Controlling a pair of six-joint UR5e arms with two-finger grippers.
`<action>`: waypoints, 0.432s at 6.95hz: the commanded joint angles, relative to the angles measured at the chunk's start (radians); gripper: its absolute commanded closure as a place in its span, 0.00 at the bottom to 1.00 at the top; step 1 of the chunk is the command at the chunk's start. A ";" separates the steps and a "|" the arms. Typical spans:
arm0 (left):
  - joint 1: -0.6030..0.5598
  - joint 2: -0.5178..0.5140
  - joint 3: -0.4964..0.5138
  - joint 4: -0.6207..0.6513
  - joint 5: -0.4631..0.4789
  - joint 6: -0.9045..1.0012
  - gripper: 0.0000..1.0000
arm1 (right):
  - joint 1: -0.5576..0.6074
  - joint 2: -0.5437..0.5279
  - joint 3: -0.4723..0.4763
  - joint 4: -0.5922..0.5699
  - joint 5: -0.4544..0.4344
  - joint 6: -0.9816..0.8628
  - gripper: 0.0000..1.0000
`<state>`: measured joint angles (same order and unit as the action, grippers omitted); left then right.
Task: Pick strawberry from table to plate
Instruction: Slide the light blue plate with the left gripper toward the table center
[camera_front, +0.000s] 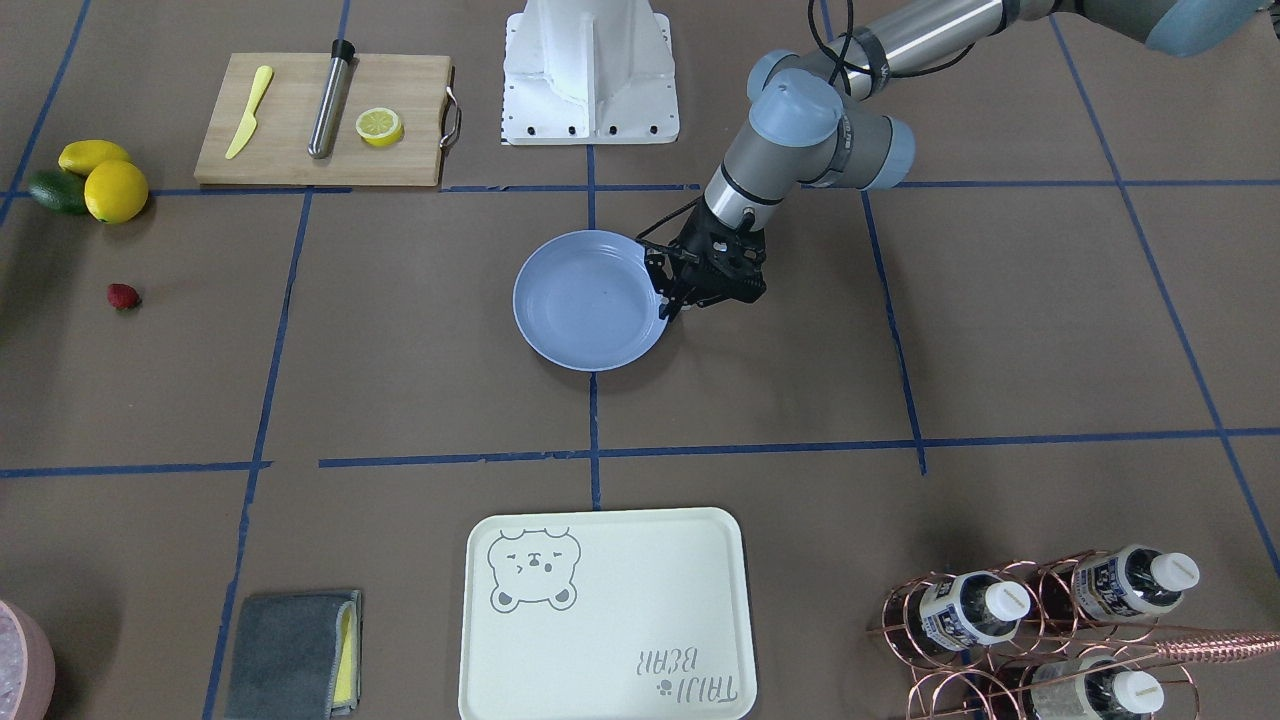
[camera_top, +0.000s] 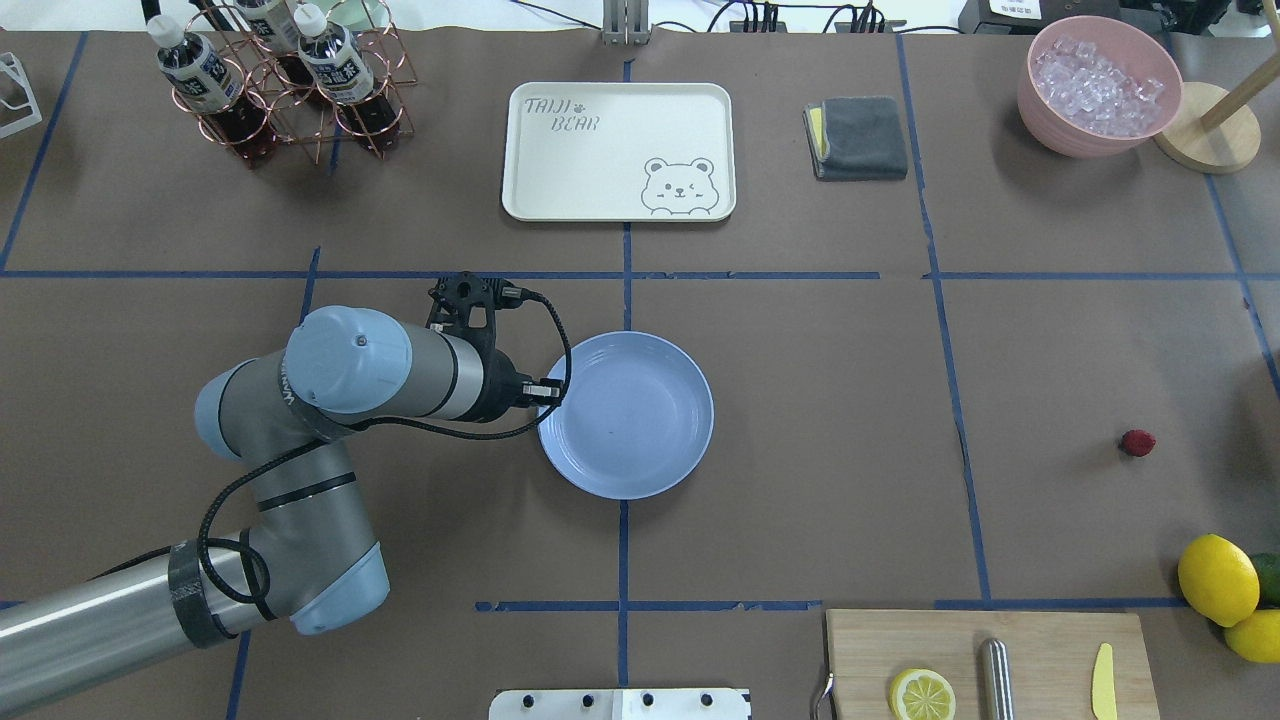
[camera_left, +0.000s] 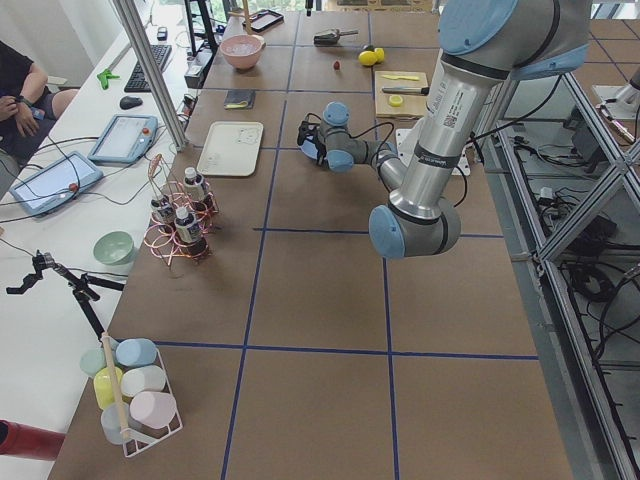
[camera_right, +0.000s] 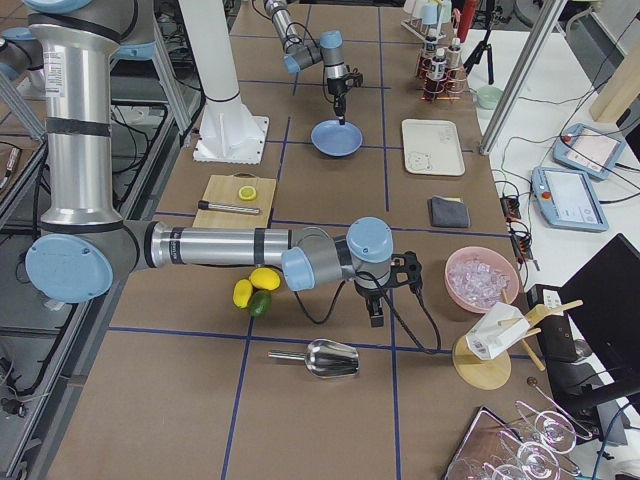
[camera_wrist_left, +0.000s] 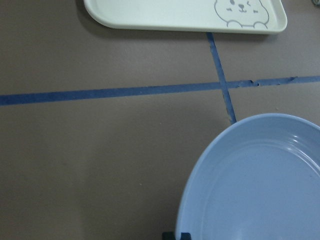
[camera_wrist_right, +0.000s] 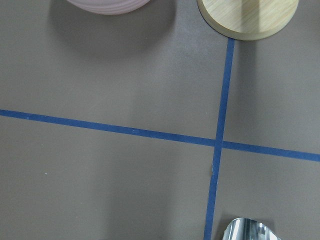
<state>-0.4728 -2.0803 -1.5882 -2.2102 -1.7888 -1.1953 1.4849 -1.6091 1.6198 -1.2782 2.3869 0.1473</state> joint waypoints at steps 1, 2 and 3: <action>0.003 -0.003 0.019 -0.005 0.002 0.000 1.00 | 0.000 0.000 -0.001 0.000 0.000 0.000 0.00; 0.003 -0.003 0.019 -0.006 0.002 0.000 0.94 | 0.000 0.000 0.000 -0.001 0.000 0.000 0.00; 0.003 -0.003 0.017 -0.008 0.002 0.002 0.44 | 0.000 0.000 0.000 -0.001 0.000 0.000 0.00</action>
<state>-0.4695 -2.0829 -1.5711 -2.2162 -1.7870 -1.1947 1.4849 -1.6091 1.6195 -1.2788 2.3869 0.1473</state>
